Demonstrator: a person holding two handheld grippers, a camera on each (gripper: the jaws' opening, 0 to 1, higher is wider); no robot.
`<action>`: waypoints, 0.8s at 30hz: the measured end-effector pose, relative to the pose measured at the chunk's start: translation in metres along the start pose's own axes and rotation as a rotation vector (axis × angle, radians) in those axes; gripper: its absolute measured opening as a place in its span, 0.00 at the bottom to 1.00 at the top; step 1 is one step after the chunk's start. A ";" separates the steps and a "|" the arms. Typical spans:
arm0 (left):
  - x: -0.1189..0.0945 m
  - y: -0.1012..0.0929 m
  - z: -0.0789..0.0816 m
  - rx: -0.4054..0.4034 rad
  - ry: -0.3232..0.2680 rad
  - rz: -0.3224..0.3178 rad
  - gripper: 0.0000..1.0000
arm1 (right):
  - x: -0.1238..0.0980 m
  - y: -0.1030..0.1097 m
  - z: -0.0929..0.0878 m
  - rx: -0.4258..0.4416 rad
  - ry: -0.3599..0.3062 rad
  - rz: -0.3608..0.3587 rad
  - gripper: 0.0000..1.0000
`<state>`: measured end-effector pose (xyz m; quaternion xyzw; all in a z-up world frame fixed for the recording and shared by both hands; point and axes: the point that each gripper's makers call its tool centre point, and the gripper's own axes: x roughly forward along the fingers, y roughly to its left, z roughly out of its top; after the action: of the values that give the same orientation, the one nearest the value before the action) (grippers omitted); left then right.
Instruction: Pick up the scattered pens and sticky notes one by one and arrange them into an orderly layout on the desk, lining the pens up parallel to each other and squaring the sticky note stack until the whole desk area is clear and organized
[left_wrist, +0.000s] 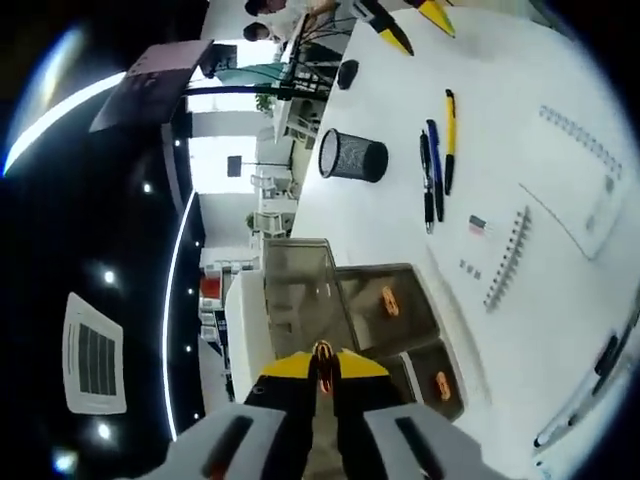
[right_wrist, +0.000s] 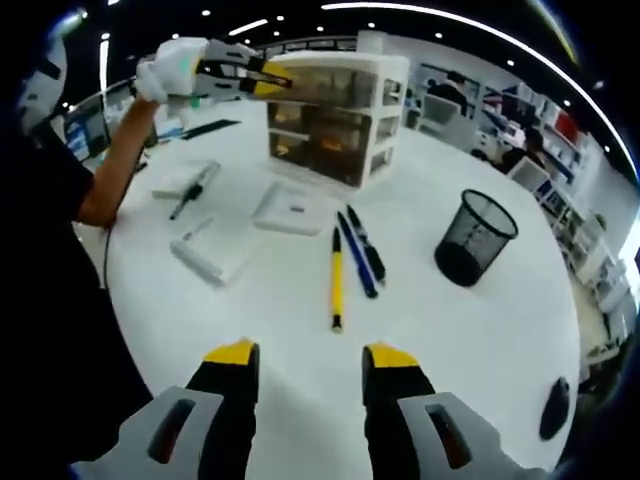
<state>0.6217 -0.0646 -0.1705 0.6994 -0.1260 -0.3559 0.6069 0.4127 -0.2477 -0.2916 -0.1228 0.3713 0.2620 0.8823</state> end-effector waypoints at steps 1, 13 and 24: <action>-0.001 0.000 0.000 0.000 0.001 -0.003 0.07 | 0.000 0.000 0.000 0.001 -0.002 -0.001 0.40; -0.005 -0.002 0.005 0.001 -0.006 -0.023 0.06 | -0.004 0.004 -0.004 0.009 -0.004 -0.008 0.40; -0.010 -0.005 0.010 -0.013 -0.005 -0.060 0.01 | -0.006 0.006 -0.003 0.005 -0.005 -0.015 0.40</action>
<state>0.6065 -0.0649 -0.1720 0.6980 -0.1044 -0.3765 0.6001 0.4045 -0.2463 -0.2893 -0.1229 0.3688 0.2549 0.8854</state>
